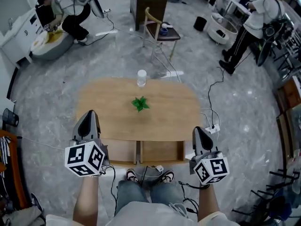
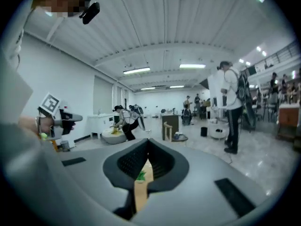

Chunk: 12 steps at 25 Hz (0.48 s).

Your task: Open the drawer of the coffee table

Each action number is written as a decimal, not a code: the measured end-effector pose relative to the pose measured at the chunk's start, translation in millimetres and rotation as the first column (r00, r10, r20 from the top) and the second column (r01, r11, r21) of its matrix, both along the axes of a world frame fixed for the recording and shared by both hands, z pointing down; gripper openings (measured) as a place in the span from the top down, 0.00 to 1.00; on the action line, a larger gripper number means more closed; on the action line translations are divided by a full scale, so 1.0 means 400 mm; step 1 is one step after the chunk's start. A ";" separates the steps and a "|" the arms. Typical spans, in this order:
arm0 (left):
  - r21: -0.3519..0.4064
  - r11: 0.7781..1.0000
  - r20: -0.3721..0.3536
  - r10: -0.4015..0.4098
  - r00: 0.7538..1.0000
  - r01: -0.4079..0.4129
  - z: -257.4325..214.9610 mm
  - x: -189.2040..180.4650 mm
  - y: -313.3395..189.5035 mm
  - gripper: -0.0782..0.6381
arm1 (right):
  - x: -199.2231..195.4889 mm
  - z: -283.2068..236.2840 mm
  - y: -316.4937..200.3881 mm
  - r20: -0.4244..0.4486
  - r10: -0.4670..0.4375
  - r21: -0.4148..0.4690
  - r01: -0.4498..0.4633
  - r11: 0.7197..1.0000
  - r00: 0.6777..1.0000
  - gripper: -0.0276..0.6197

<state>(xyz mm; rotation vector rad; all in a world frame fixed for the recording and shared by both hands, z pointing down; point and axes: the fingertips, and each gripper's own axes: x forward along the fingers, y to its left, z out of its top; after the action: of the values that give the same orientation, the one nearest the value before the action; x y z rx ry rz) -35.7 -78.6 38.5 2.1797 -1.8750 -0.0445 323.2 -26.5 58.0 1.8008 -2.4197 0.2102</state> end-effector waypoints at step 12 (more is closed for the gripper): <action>0.180 0.977 0.155 0.084 0.984 -0.112 -0.318 -0.039 0.103 0.90 | 0.130 -0.353 0.104 -0.024 0.352 0.277 -0.332 0.902 0.936 0.96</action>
<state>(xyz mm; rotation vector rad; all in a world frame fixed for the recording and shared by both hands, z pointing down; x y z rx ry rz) -51.2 -37.3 -88.5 2.4621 -1.9064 -0.0455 375.1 15.3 -83.0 2.3023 -2.1496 -0.1645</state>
